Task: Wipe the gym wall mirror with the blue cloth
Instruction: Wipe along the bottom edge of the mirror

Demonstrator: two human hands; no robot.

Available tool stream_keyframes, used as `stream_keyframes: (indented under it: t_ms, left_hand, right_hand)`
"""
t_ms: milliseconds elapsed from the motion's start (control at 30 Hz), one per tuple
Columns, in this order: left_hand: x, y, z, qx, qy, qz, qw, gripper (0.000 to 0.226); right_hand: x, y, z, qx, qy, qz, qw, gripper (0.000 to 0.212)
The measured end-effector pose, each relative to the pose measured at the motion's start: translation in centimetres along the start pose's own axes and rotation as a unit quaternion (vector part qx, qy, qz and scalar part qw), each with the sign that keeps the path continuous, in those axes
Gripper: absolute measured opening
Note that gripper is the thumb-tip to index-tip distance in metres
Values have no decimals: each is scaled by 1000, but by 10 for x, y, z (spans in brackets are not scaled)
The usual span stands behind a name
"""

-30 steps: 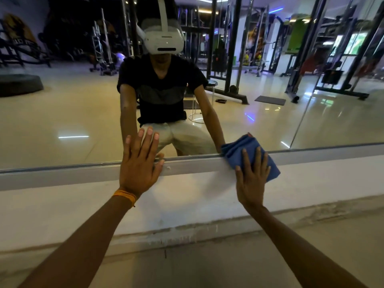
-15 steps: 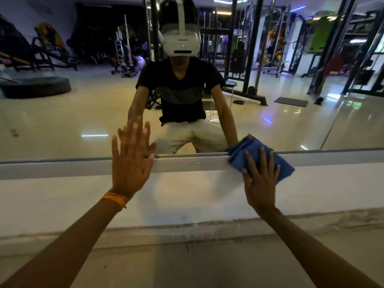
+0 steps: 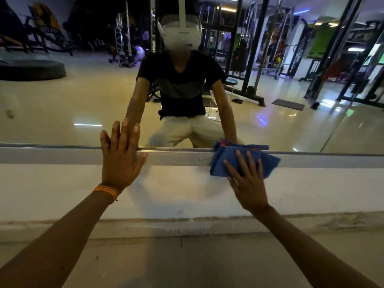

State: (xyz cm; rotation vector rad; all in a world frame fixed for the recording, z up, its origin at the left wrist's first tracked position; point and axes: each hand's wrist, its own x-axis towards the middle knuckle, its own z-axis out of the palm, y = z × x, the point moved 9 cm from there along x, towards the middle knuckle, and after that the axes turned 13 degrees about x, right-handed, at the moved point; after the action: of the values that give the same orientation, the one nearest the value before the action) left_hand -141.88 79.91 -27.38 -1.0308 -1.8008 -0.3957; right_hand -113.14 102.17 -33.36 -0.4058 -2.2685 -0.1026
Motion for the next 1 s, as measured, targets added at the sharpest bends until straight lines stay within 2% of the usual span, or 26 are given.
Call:
stream_keyframes:
  t_ms: [67, 133, 233, 333, 467, 533, 600, 667, 700, 733, 800, 867, 933, 1000]
  left_hand:
    - [1, 0, 2, 6, 4, -7, 1000, 77]
    - [0, 1, 3, 13, 7, -16, 1000, 77]
    - [-1, 2, 3, 14, 11, -18, 1000, 77]
    - [-1, 2, 3, 18, 14, -16, 1000, 79]
    - [-2, 1, 4, 20, 20, -19, 999, 82]
    - [-1, 0, 7, 25, 22, -22, 999, 83]
    - [0, 2, 8, 24, 23, -24, 999, 82]
    - [-1, 2, 7, 23, 21, -24, 999, 81]
    - [-1, 3, 7, 26, 19, -25, 999, 81]
    - [-2, 3, 7, 29, 17, -26, 999, 81]
    - [-2, 1, 7, 30, 15, -27, 999, 80]
    - [-2, 0, 7, 27, 13, -22, 999, 80]
    - [-1, -1, 8, 27, 9, -19, 999, 80]
    - [-1, 0, 7, 35, 5, -18, 999, 79]
  right_hand:
    - [-10, 36, -20, 17, 11, 57, 998, 57]
    - [-9, 32, -17, 16, 6, 65, 998, 57]
    - [10, -32, 13, 2, -19, -28, 999, 64]
    - [34, -90, 37, -3, -16, -106, 994, 60]
    - [31, -66, 29, -27, -3, -136, 990, 55]
    - [15, -21, 9, -42, 19, -103, 994, 57]
    - [0, 28, -14, -21, 51, -16, 998, 59]
    - [-7, 47, -22, 9, 81, 67, 994, 55]
    - [-6, 39, -17, 13, 84, 78, 993, 55]
    - [-2, 21, -6, 14, 77, 61, 995, 58]
    - [13, -38, 23, 6, 34, -39, 999, 65]
    - [30, -84, 43, -10, -7, -127, 992, 60]
    - [40, -87, 42, -22, -14, -148, 989, 54]
    - [26, -52, 26, -27, 6, -105, 994, 55]
